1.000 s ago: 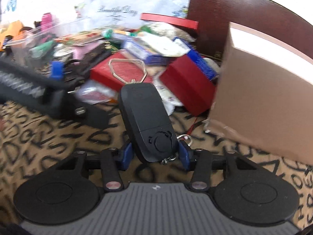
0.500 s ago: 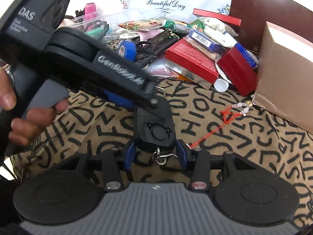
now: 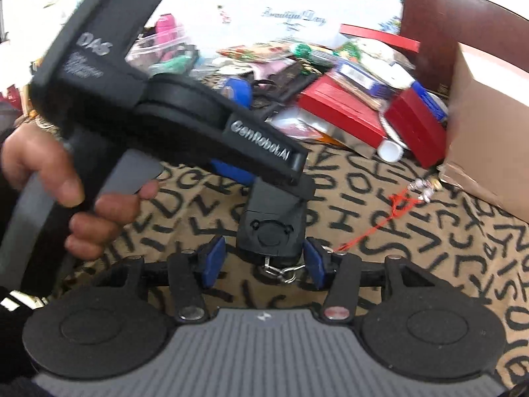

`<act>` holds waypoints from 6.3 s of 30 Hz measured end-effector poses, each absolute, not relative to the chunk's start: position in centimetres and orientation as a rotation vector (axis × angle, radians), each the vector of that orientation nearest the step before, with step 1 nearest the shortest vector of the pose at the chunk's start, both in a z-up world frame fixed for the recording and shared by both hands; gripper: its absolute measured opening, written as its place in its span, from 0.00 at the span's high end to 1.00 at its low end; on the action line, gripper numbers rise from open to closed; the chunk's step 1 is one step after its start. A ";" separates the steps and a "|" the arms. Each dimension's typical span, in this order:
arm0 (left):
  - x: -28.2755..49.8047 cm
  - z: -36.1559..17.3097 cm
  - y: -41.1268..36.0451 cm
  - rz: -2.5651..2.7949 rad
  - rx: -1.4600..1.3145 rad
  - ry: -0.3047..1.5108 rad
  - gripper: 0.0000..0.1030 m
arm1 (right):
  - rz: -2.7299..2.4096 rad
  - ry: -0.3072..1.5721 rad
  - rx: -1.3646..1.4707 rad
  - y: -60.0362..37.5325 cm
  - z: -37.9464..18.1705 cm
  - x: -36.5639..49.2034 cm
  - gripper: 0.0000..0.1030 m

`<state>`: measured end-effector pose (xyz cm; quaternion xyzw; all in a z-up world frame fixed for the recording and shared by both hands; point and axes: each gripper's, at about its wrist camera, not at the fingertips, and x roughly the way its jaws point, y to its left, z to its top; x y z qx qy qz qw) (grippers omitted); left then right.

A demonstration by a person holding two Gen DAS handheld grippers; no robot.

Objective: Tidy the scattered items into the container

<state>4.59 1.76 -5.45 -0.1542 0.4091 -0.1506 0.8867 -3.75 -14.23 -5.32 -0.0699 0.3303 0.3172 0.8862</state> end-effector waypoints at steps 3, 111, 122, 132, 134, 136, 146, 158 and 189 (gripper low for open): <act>4.5 -5.2 3.7 -0.244 -0.306 0.844 0.95 | 0.656 0.687 -0.161 -14.7 -5.2 -3.8 0.50; 5.5 -6.2 -2.2 -0.451 -0.129 0.912 0.50 | 0.527 0.773 -0.192 -12.0 -6.2 -2.5 0.44; 3.6 -3.8 -2.4 -0.434 -0.149 0.851 0.50 | 0.558 0.732 -0.151 -13.2 -4.5 -3.9 0.47; 5.5 6.4 -5.3 -0.465 -0.168 0.626 0.50 | 0.530 0.498 -0.143 -16.4 3.5 -2.7 0.47; 6.5 8.3 -6.3 -0.483 -0.165 0.583 0.50 | 0.516 0.448 -0.143 -17.5 5.4 -2.0 0.47; 7.8 10.0 -7.6 -0.504 -0.165 0.551 0.49 | 0.496 0.402 -0.145 -18.6 7.2 -0.9 0.47; 17.8 11.4 -14.2 -0.603 -0.212 0.582 0.49 | 0.370 0.396 -0.140 -24.1 11.0 8.0 0.47; 25.9 3.9 -19.2 -0.594 -0.152 0.801 0.49 | 0.334 0.609 -0.036 -28.5 4.6 17.5 0.48; 23.5 4.5 -22.4 -0.651 0.202 0.627 0.09 | 0.183 0.782 0.080 -29.1 1.1 23.2 0.23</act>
